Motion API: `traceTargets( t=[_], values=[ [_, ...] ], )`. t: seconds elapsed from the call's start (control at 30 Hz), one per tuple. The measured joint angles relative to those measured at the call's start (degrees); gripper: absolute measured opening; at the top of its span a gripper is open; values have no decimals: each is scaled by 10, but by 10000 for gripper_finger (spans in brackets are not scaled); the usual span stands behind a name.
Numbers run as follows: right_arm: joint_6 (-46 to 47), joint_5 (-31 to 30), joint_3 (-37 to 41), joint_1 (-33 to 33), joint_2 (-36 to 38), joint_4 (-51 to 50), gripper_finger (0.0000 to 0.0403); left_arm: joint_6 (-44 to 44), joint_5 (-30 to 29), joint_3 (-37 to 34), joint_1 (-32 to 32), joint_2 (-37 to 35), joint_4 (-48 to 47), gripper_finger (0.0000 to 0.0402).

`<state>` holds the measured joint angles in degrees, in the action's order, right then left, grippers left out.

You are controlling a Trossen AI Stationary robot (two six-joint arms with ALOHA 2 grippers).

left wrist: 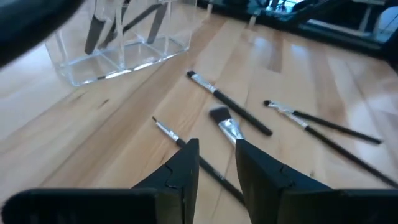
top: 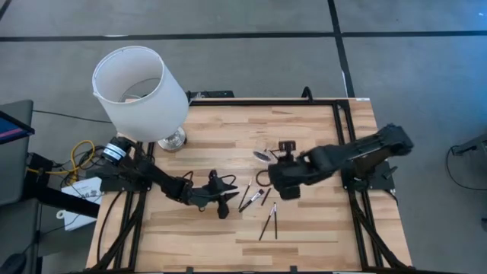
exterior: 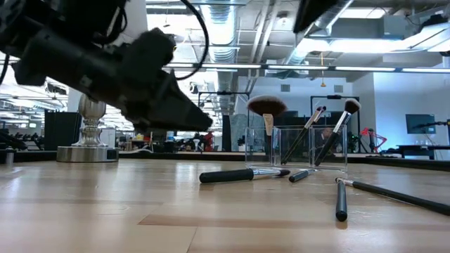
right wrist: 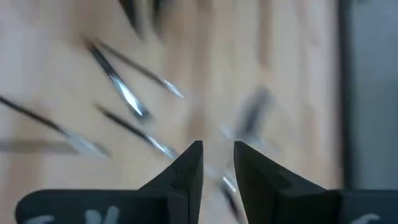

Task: Put items in baskets/containers
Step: Put the black liner brush into the transparent organizer

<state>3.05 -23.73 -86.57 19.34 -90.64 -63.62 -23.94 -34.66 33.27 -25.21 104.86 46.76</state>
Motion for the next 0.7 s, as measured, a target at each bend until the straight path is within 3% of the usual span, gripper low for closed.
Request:
traceTargets(
  t=[0.13,0.3,0.43,0.7],
  values=[
    [0,42,103,23,51,184,81,10,0,29,9,44,-1,102],
    [12,48,217,48,83,299,81,23,-13,62,19,88,-3,102],
    [30,43,255,58,89,339,81,32,-14,86,22,116,-3,102],
    [27,42,258,58,89,360,82,61,-18,134,32,169,-5,102]
  ],
)
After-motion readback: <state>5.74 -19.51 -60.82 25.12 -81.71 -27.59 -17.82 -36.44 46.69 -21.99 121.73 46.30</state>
